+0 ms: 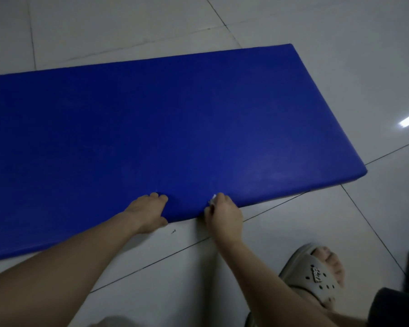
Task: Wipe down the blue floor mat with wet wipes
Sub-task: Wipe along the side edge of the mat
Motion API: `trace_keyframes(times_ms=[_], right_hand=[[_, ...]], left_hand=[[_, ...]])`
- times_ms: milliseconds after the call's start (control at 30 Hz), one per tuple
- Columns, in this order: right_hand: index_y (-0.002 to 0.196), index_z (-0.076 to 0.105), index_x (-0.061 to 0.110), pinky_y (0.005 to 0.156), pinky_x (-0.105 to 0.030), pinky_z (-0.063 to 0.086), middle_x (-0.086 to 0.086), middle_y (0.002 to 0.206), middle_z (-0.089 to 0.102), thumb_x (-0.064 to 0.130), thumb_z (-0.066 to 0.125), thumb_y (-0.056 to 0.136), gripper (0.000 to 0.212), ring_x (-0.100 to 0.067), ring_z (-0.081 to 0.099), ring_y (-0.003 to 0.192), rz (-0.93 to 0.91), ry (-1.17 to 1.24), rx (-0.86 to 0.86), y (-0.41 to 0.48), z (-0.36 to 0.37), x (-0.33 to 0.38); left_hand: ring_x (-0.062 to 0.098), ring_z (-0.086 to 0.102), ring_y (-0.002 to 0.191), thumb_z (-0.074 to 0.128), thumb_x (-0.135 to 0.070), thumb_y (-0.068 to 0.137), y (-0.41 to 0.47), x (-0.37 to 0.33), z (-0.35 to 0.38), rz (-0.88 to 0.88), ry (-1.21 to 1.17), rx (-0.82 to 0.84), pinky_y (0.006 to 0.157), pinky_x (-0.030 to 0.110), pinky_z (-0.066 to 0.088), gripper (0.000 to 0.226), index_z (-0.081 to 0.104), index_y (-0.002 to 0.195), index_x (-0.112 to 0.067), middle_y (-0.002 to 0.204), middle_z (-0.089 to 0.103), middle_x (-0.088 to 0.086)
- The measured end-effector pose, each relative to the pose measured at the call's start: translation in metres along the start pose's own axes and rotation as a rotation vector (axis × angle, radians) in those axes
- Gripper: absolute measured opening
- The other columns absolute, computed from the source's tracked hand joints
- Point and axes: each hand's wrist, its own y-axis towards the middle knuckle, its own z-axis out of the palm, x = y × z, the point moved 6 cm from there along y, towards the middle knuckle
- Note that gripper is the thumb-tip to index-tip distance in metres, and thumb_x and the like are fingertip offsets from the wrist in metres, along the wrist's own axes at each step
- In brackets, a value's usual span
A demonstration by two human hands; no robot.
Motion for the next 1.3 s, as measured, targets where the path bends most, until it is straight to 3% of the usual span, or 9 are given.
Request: trace_keyframes(times_ms=[167, 267, 367, 500, 633, 833, 967, 1167, 1300], right_hand=[[0.112, 0.062, 0.01, 0.072, -0.041, 0.05, -0.01, 0.102, 0.059, 0.012, 0.057, 0.093, 0.02, -0.029, 0.06, 0.087, -0.374, -0.033, 0.22, -0.013, 0.044, 0.089], [0.118, 0.06, 0.008, 0.069, -0.038, 0.044, -0.01, 0.108, 0.057, 0.012, 0.055, 0.096, 0.023, -0.029, 0.06, 0.093, -0.423, -0.086, 0.24, -0.009, 0.039, 0.092], [0.107, 0.061, 0.011, 0.073, -0.035, 0.042, -0.008, 0.11, 0.058, 0.021, 0.051, 0.099, 0.017, -0.028, 0.06, 0.097, -0.269, -0.13, 0.133, 0.013, 0.011, 0.033], [0.098, 0.062, 0.01, 0.074, -0.04, 0.052, -0.007, 0.1, 0.06, 0.023, 0.057, 0.095, 0.014, -0.026, 0.061, 0.085, 0.012, -0.094, -0.083, 0.028, -0.044, -0.065], [0.096, 0.062, 0.01, 0.07, -0.038, 0.05, -0.008, 0.096, 0.06, 0.02, 0.055, 0.097, 0.013, -0.025, 0.06, 0.08, 0.109, -0.021, -0.148, 0.019, -0.037, -0.054], [0.095, 0.06, 0.009, 0.072, -0.044, 0.053, -0.01, 0.094, 0.059, 0.016, 0.054, 0.094, 0.01, -0.028, 0.058, 0.078, -0.195, 0.076, 0.132, -0.012, 0.046, 0.067], [0.097, 0.061, 0.014, 0.067, -0.043, 0.055, -0.006, 0.091, 0.06, 0.028, 0.054, 0.098, 0.015, -0.025, 0.059, 0.075, -0.358, -0.012, 0.123, -0.01, 0.036, 0.065], [0.091, 0.055, 0.014, 0.07, -0.04, 0.05, -0.008, 0.095, 0.065, 0.038, 0.056, 0.1, 0.026, -0.029, 0.064, 0.084, -0.002, -0.04, -0.12, 0.026, -0.042, -0.066], [0.096, 0.055, 0.01, 0.072, -0.04, 0.05, -0.011, 0.096, 0.065, 0.03, 0.05, 0.102, 0.022, -0.031, 0.065, 0.085, 0.187, -0.02, -0.173, 0.02, -0.039, -0.069]], left_hand=[[0.023, 0.053, 0.104, 0.059, -0.043, 0.094, 0.001, 0.0, 0.0, -0.016, -0.055, 0.003, 0.087, 0.036, 0.045, 0.034, 0.048, 0.119, -0.023, 0.116, 0.05, 0.001], [0.022, 0.053, 0.1, 0.06, -0.046, 0.093, 0.0, 0.001, -0.001, -0.019, -0.074, 0.002, 0.086, 0.037, 0.047, 0.032, 0.049, 0.113, -0.024, 0.111, 0.05, 0.0], [0.02, 0.047, 0.093, 0.062, -0.044, 0.093, 0.0, 0.0, -0.003, -0.005, -0.017, -0.005, 0.077, 0.033, 0.039, 0.032, 0.039, 0.101, -0.024, 0.103, 0.043, -0.002], [0.019, 0.044, 0.096, 0.062, -0.042, 0.095, -0.001, -0.001, -0.003, 0.0, -0.018, -0.001, 0.08, 0.031, 0.037, 0.032, 0.036, 0.104, -0.025, 0.105, 0.041, -0.002], [0.019, 0.044, 0.096, 0.061, -0.041, 0.095, -0.001, -0.002, -0.001, 0.004, -0.011, -0.002, 0.081, 0.031, 0.036, 0.031, 0.037, 0.106, -0.024, 0.107, 0.042, -0.001], [0.019, 0.047, 0.093, 0.062, -0.045, 0.093, 0.0, -0.001, -0.001, 0.007, -0.028, -0.023, 0.079, 0.032, 0.04, 0.033, 0.04, 0.106, -0.025, 0.109, 0.047, 0.0], [0.02, 0.048, 0.093, 0.063, -0.046, 0.092, 0.0, 0.0, -0.001, 0.006, -0.039, -0.019, 0.077, 0.033, 0.04, 0.033, 0.04, 0.103, -0.025, 0.107, 0.047, 0.0], [0.019, 0.046, 0.094, 0.061, -0.04, 0.094, -0.001, -0.001, -0.001, 0.01, -0.027, -0.016, 0.078, 0.031, 0.037, 0.029, 0.037, 0.101, -0.025, 0.103, 0.041, -0.002], [0.019, 0.045, 0.095, 0.061, -0.041, 0.094, -0.001, 0.0, 0.0, 0.011, -0.022, -0.008, 0.079, 0.031, 0.037, 0.03, 0.036, 0.103, -0.026, 0.104, 0.042, -0.002]])
